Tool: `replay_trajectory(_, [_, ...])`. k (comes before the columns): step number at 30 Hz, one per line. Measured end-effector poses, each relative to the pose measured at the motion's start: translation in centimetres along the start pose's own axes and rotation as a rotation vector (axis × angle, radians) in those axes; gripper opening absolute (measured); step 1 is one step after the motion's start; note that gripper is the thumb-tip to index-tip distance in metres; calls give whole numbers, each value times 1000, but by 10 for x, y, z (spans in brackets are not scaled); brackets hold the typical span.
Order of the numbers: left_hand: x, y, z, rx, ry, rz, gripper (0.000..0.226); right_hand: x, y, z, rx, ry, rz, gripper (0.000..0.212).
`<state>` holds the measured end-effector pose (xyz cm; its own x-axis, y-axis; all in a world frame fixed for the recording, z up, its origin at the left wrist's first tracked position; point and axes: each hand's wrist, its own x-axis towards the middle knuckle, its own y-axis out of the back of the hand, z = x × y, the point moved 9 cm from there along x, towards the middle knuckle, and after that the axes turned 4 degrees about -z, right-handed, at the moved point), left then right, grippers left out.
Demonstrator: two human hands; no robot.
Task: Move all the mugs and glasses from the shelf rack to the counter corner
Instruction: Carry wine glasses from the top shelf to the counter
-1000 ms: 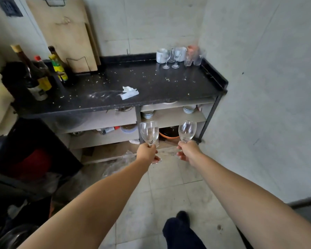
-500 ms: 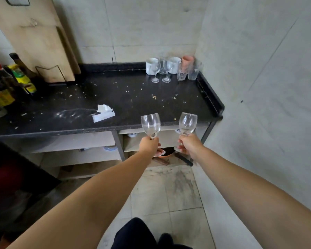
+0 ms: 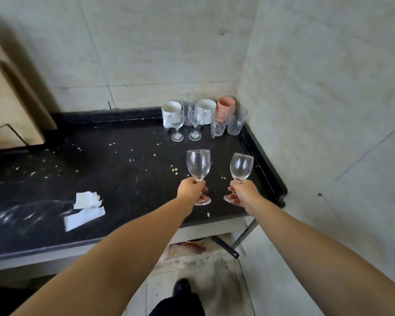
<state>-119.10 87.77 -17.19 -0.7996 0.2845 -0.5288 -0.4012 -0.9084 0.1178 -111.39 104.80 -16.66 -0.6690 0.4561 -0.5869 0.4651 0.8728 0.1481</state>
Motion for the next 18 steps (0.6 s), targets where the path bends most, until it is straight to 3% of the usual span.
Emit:
replay_trajectory(3, [44, -7, 24, 64, -4, 3, 18, 38, 17, -24, -27, 8, 65, 6])
replay_trajectory(7, [90, -25, 37, -40, 59, 12, 5, 83, 35, -54, -133, 139, 114, 16])
replay_trajectory(18, [193, -82, 74, -55, 74, 32, 31, 220, 46, -90, -26, 80, 80, 24])
